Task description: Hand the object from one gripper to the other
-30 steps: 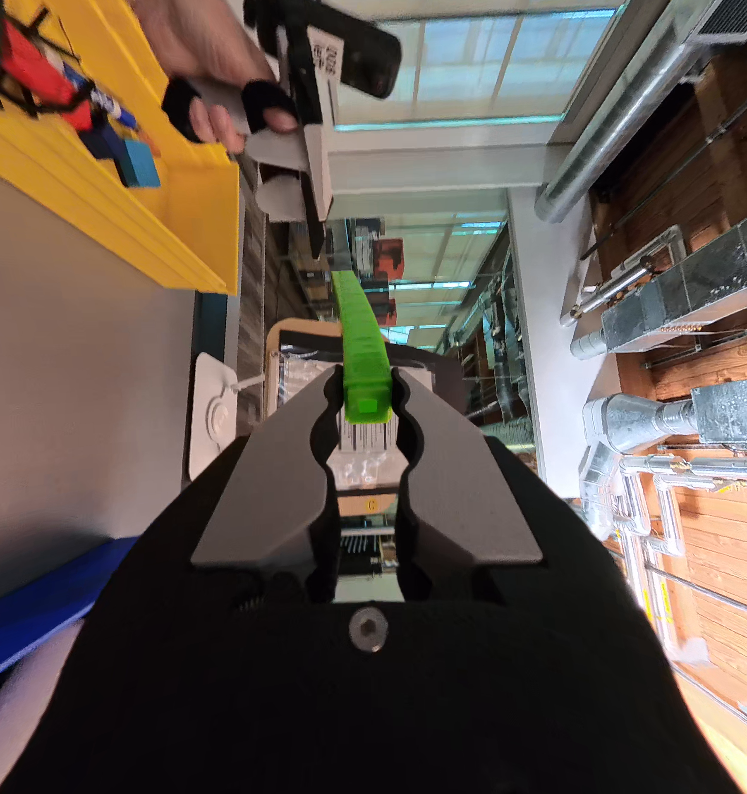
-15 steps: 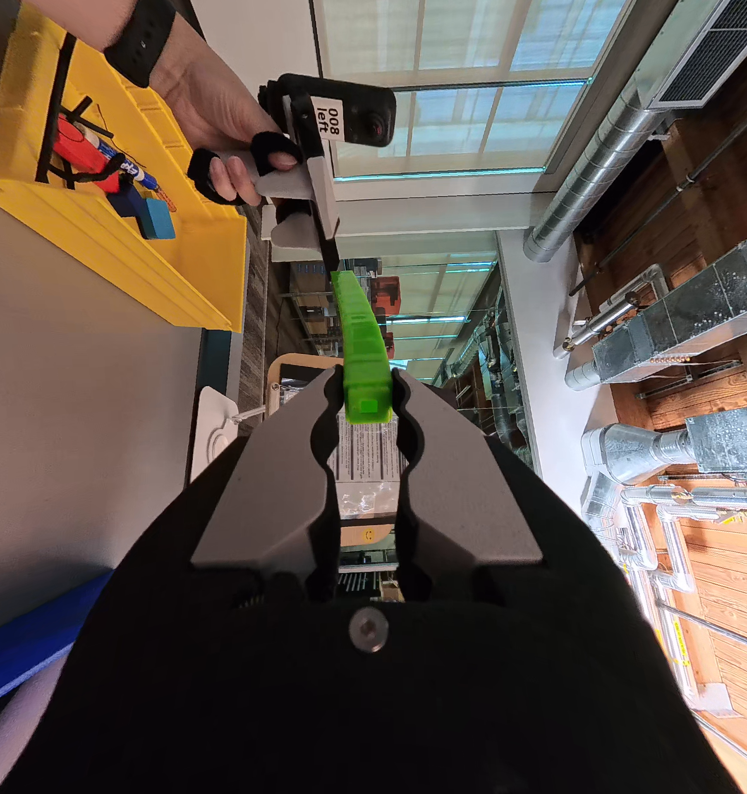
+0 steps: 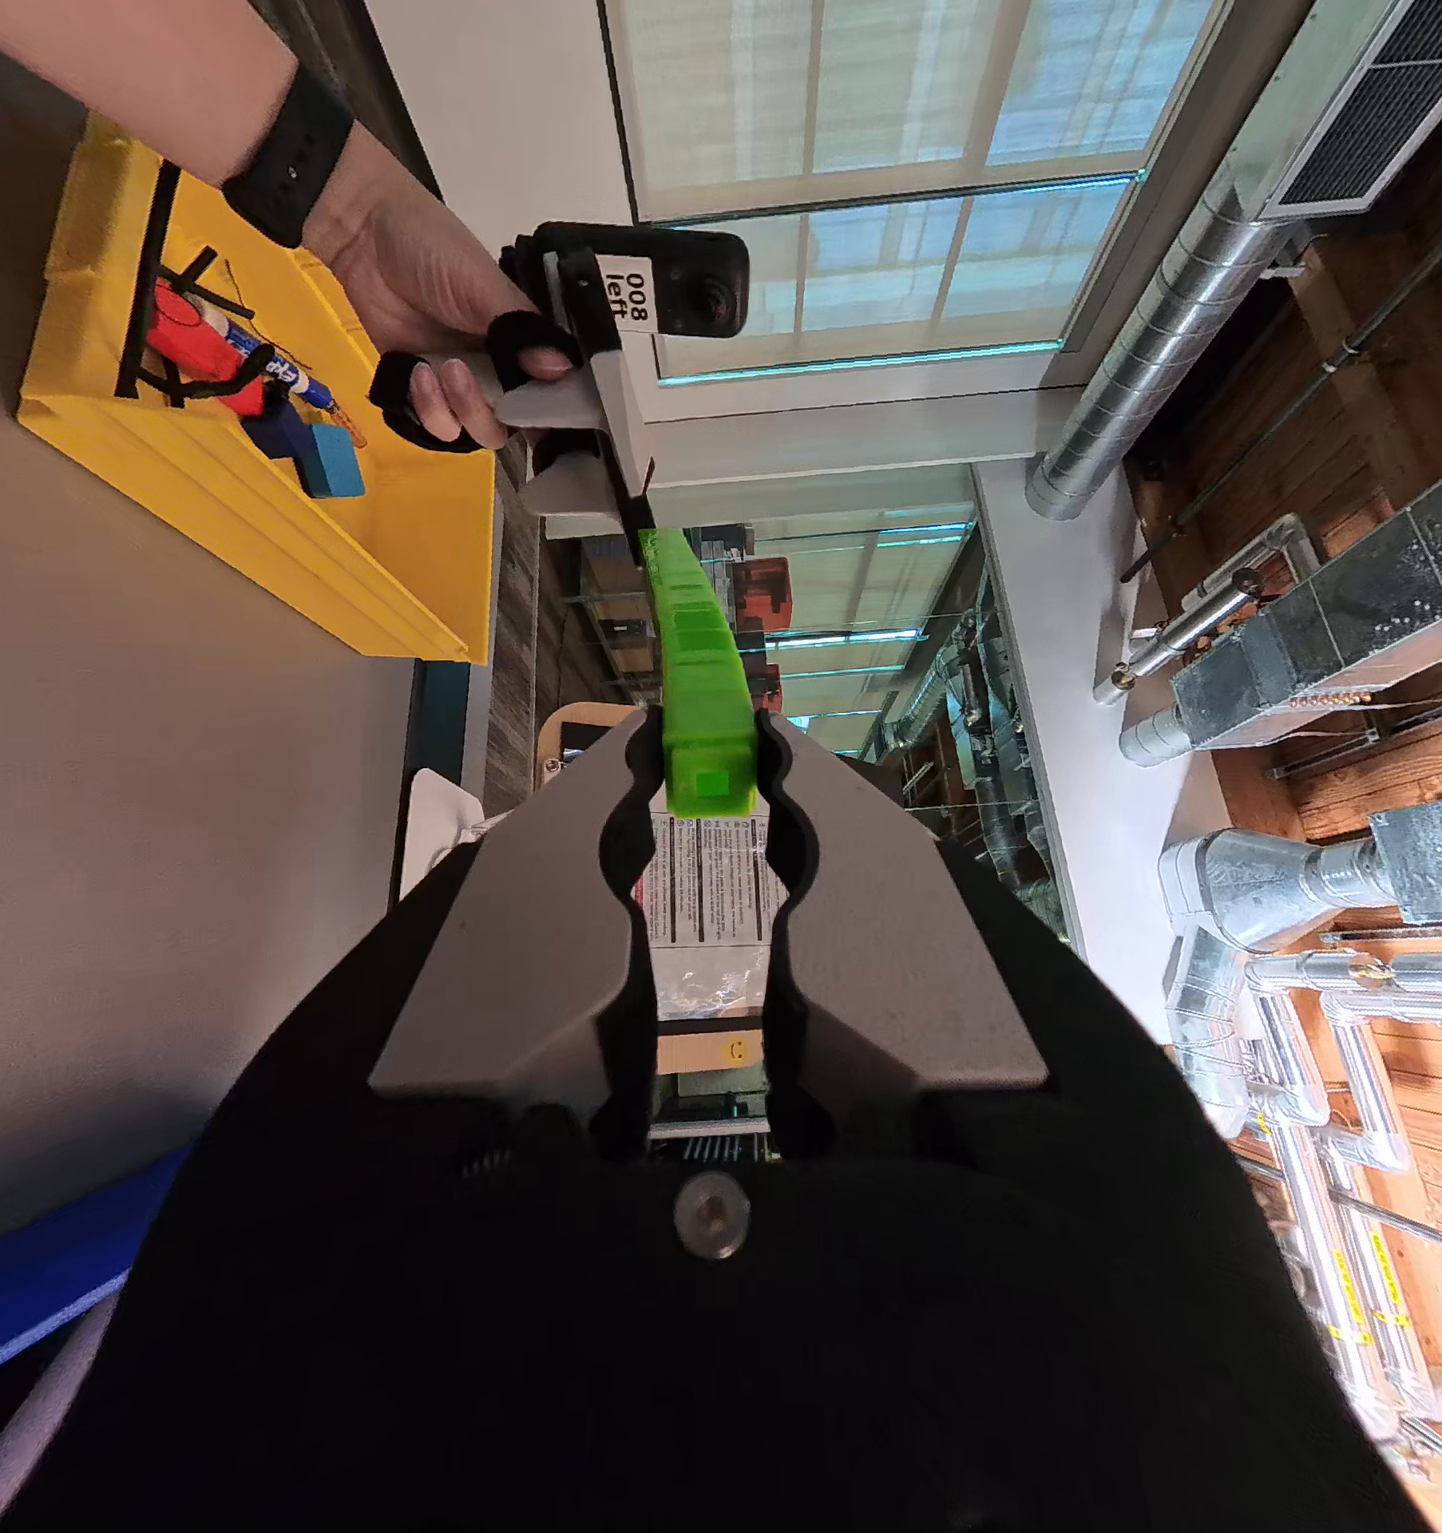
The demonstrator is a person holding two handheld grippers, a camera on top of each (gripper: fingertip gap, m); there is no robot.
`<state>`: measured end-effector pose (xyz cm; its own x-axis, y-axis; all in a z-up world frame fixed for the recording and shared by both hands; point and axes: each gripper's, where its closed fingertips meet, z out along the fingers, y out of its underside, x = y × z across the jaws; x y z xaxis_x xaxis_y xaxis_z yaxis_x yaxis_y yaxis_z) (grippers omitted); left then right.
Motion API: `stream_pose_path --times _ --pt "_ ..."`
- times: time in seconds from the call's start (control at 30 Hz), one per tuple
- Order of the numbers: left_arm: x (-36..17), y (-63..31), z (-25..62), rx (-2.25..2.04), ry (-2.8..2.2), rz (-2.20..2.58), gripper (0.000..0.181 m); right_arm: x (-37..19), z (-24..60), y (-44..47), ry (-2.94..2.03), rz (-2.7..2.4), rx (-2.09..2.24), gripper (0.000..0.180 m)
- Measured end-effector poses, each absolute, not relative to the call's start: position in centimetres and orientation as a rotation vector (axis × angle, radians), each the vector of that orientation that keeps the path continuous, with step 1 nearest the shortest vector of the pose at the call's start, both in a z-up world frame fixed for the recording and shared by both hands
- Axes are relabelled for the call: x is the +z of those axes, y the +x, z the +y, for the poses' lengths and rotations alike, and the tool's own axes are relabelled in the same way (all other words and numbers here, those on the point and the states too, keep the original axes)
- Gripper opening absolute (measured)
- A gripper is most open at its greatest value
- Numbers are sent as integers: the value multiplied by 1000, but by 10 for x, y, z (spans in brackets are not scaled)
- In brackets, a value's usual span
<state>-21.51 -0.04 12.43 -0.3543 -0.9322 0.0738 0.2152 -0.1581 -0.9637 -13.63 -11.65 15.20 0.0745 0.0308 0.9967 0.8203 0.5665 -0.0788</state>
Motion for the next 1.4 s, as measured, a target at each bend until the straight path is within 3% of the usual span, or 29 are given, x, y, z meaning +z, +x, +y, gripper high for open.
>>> stream_pose_path --times 0.5,0.87,1.13,1.3,1.4 --pt "132 -225 -13 -1757 -872 1230 31 151 -120 -138 -787 -1394 -675 21" --pt "121 -205 -24 -2068 -993 1260 6 152 -125 -128 -837 -1423 -532 21" --pt "151 -176 -15 -2679 -886 736 0 225 -106 -103 -1012 -1496 -280 24" --pt "163 -167 -6 -2917 -762 343 0 284 -83 -108 -1116 -1468 -223 37" --pt "167 -166 1 -2901 -749 186 0 299 -65 -110 -1174 -1431 -267 55"
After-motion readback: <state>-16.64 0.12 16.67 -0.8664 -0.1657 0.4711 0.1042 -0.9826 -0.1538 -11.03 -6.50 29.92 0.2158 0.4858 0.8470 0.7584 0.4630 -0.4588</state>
